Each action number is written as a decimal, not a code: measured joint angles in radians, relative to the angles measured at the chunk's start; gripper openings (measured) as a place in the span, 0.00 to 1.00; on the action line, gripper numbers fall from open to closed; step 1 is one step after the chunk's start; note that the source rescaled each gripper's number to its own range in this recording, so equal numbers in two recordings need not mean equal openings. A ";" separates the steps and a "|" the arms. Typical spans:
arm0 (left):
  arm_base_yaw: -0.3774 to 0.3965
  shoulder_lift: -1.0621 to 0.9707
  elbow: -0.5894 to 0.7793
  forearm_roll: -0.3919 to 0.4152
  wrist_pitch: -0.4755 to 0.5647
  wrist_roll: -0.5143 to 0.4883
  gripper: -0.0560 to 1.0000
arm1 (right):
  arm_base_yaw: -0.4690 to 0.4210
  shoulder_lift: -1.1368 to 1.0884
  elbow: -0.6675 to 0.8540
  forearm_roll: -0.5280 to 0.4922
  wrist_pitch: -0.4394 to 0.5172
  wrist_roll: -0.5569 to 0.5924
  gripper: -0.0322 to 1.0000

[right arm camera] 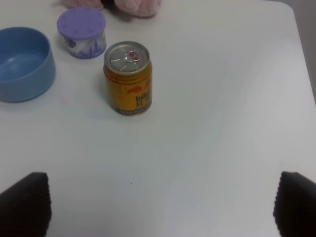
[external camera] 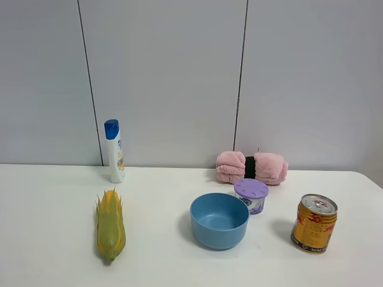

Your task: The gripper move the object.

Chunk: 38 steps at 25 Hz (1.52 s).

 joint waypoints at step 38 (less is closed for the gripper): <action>-0.177 -0.228 0.120 -0.081 0.072 -0.005 1.00 | 0.000 0.000 0.000 0.000 0.000 0.000 1.00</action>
